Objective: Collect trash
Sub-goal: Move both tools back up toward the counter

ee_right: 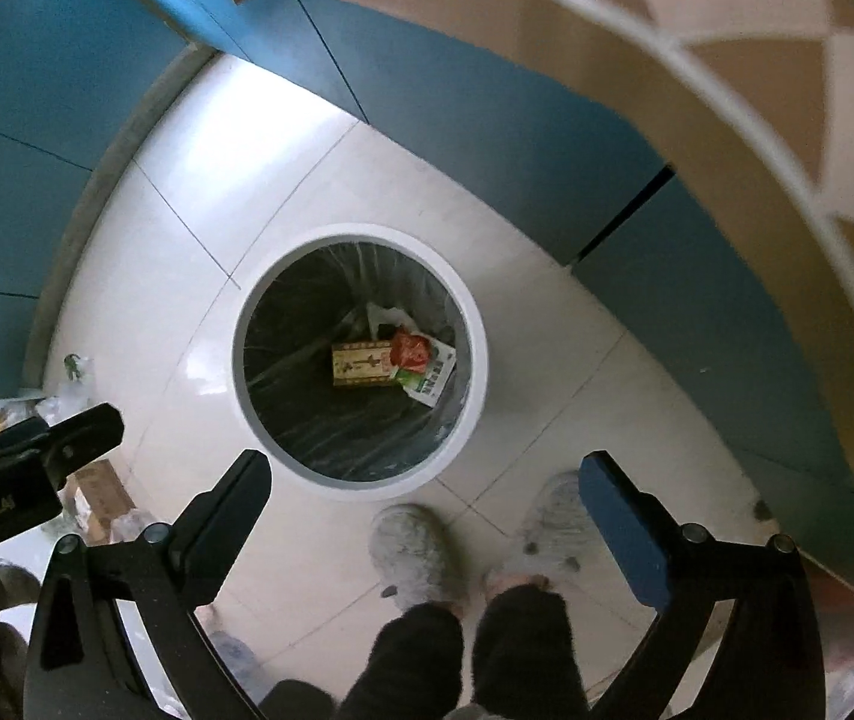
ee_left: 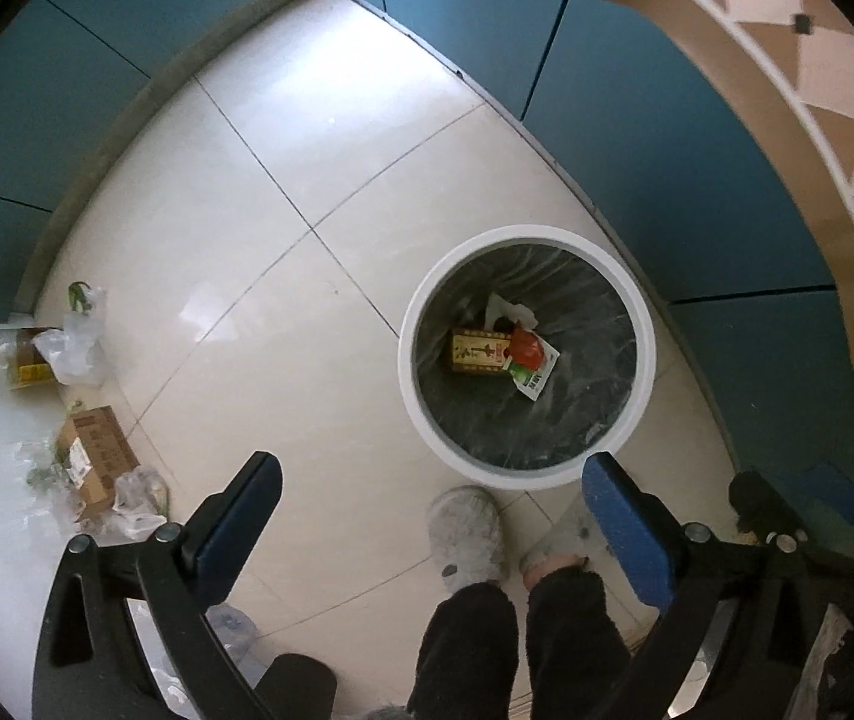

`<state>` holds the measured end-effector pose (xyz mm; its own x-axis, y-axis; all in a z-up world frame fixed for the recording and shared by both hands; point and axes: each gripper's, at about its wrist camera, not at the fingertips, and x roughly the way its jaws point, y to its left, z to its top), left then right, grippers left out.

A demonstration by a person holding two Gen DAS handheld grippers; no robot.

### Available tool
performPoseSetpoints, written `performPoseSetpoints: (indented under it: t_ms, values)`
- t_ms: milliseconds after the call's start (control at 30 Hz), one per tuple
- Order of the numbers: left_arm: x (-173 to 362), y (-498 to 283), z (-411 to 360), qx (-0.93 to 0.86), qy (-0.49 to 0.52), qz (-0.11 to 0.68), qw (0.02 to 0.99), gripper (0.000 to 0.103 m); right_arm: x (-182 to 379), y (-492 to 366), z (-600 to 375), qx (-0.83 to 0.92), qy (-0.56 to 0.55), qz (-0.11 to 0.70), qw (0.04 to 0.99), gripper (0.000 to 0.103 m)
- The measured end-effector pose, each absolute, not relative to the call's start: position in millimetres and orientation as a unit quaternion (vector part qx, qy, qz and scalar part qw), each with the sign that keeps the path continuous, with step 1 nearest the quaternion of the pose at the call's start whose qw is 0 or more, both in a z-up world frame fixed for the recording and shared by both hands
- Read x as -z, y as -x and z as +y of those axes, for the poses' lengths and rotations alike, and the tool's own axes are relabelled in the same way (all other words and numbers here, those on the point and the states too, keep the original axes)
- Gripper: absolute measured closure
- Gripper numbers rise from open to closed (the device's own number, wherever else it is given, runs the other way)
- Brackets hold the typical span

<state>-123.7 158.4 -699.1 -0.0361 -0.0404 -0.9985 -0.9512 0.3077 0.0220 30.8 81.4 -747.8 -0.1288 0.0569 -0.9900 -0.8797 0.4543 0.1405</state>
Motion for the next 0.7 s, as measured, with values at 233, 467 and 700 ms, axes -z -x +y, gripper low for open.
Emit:
performPoseSetpoints:
  t_ms: [233,467,700]
  values:
    - [636.5,133.2,140.7,-0.412,0.423,0.584,0.557,0.001,674.8,-29.9,76.5,-0.417,0.339,0.61,0.582,0.0]
    - [550.9,141.0,123.3,-0.415,0.419,0.567,0.576,0.001,577.9,-29.6,64.5,-0.428,0.34,0.592,0.593,0.0]
    - [460.2,150.9,105.2,-0.425,0.415,0.545,0.591,0.001,470.3,-20.3,44.2,-0.449,0.331,0.58,0.594,0.0]
